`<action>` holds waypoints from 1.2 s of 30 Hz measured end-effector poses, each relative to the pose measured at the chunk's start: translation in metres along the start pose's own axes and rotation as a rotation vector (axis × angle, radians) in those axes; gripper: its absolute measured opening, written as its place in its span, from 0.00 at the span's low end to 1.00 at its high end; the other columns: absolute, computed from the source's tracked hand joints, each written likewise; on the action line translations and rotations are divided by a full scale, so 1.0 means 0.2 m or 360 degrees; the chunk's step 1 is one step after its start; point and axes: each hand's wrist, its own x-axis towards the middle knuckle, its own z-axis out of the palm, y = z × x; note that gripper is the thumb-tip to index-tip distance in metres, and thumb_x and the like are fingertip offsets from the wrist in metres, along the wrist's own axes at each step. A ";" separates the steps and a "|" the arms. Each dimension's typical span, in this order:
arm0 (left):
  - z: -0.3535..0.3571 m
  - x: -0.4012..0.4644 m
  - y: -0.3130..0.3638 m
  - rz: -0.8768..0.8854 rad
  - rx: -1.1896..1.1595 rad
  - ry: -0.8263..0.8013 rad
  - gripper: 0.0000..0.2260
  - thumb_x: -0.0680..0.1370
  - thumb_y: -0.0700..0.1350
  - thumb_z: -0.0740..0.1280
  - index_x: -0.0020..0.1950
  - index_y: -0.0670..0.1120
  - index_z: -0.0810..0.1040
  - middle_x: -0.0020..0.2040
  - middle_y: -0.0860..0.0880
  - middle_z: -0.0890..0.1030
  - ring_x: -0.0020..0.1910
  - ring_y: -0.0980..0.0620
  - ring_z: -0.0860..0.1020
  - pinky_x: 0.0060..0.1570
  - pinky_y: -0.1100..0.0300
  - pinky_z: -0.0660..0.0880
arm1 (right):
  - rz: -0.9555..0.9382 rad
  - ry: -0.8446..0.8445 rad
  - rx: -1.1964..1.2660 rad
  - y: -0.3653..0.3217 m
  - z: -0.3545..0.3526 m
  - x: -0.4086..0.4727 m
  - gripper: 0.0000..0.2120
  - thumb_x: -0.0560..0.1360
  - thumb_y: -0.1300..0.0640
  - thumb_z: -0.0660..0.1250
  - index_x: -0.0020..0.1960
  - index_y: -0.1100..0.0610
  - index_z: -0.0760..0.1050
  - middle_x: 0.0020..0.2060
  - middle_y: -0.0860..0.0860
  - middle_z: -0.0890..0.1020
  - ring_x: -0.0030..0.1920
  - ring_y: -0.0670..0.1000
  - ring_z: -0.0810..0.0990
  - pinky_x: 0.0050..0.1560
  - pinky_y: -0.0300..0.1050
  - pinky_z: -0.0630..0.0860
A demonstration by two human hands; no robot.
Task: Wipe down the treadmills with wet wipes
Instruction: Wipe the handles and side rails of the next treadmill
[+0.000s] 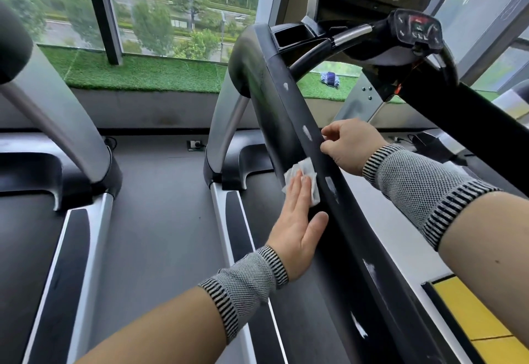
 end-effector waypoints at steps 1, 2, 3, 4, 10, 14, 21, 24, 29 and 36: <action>0.00 0.00 -0.01 -0.0001 -0.0006 -0.0001 0.36 0.77 0.61 0.47 0.79 0.43 0.45 0.77 0.54 0.40 0.75 0.63 0.37 0.72 0.68 0.38 | -0.0005 0.0004 -0.0015 0.00 0.00 0.00 0.17 0.76 0.57 0.63 0.63 0.59 0.76 0.59 0.53 0.80 0.60 0.53 0.77 0.64 0.45 0.70; -0.01 0.03 -0.01 -0.0029 -0.0015 0.0005 0.35 0.77 0.61 0.47 0.79 0.43 0.45 0.77 0.54 0.40 0.75 0.62 0.37 0.72 0.68 0.38 | -0.0005 0.0006 -0.0033 -0.01 0.00 0.00 0.17 0.76 0.57 0.63 0.63 0.59 0.76 0.59 0.53 0.80 0.60 0.53 0.77 0.64 0.45 0.70; -0.02 0.08 -0.02 -0.0080 -0.0039 0.0019 0.34 0.78 0.60 0.48 0.78 0.43 0.45 0.77 0.53 0.40 0.75 0.61 0.37 0.72 0.68 0.38 | -0.0004 0.0003 -0.0050 -0.02 0.00 0.00 0.17 0.76 0.57 0.62 0.63 0.58 0.76 0.60 0.53 0.80 0.60 0.53 0.76 0.64 0.45 0.70; -0.04 0.14 -0.03 -0.0148 -0.0084 0.0044 0.33 0.78 0.58 0.48 0.78 0.43 0.45 0.77 0.52 0.41 0.76 0.60 0.38 0.73 0.66 0.38 | -0.0002 -0.0001 -0.0066 -0.02 -0.01 -0.01 0.17 0.76 0.57 0.62 0.63 0.58 0.76 0.60 0.53 0.80 0.61 0.53 0.76 0.64 0.45 0.70; -0.06 0.21 -0.10 -0.0319 -0.0344 0.0152 0.32 0.79 0.57 0.47 0.78 0.43 0.45 0.79 0.50 0.44 0.77 0.58 0.42 0.76 0.59 0.42 | 0.0018 -0.0007 -0.0090 -0.03 0.00 -0.02 0.17 0.76 0.58 0.61 0.65 0.58 0.75 0.61 0.52 0.79 0.62 0.53 0.75 0.65 0.44 0.69; -0.02 0.13 -0.14 -0.0346 -0.0490 0.0141 0.32 0.78 0.57 0.47 0.79 0.45 0.44 0.79 0.52 0.44 0.76 0.62 0.42 0.74 0.65 0.41 | 0.0024 -0.0002 -0.0104 -0.03 0.01 -0.02 0.18 0.77 0.58 0.61 0.65 0.57 0.75 0.62 0.52 0.78 0.63 0.53 0.74 0.65 0.43 0.68; -0.11 0.36 -0.26 -0.0622 -0.0678 0.0255 0.42 0.71 0.73 0.50 0.78 0.48 0.57 0.77 0.51 0.61 0.76 0.57 0.57 0.76 0.53 0.53 | 0.0069 0.0021 -0.0055 -0.03 0.02 -0.01 0.17 0.77 0.59 0.59 0.64 0.57 0.75 0.63 0.52 0.78 0.63 0.52 0.74 0.65 0.42 0.67; -0.04 0.26 -0.29 -0.0526 -0.0740 0.0145 0.41 0.72 0.75 0.50 0.79 0.52 0.55 0.78 0.53 0.59 0.76 0.58 0.56 0.76 0.50 0.53 | 0.0084 0.0037 0.0012 -0.01 0.02 -0.02 0.17 0.77 0.60 0.59 0.64 0.56 0.76 0.62 0.51 0.78 0.63 0.52 0.74 0.65 0.42 0.68; -0.04 0.22 -0.28 -0.0528 -0.0699 0.0146 0.39 0.75 0.71 0.51 0.78 0.48 0.57 0.77 0.51 0.60 0.76 0.57 0.57 0.76 0.52 0.53 | 0.0092 0.0051 0.0041 -0.01 0.02 -0.01 0.17 0.77 0.60 0.59 0.64 0.56 0.76 0.61 0.51 0.79 0.62 0.52 0.75 0.65 0.43 0.69; -0.01 0.15 -0.20 -0.0366 -0.0736 0.0140 0.36 0.77 0.68 0.49 0.79 0.48 0.50 0.79 0.54 0.53 0.77 0.60 0.50 0.77 0.53 0.49 | 0.0032 0.0046 -0.0013 0.01 0.03 -0.03 0.16 0.75 0.55 0.64 0.61 0.56 0.78 0.57 0.51 0.81 0.58 0.52 0.77 0.61 0.43 0.70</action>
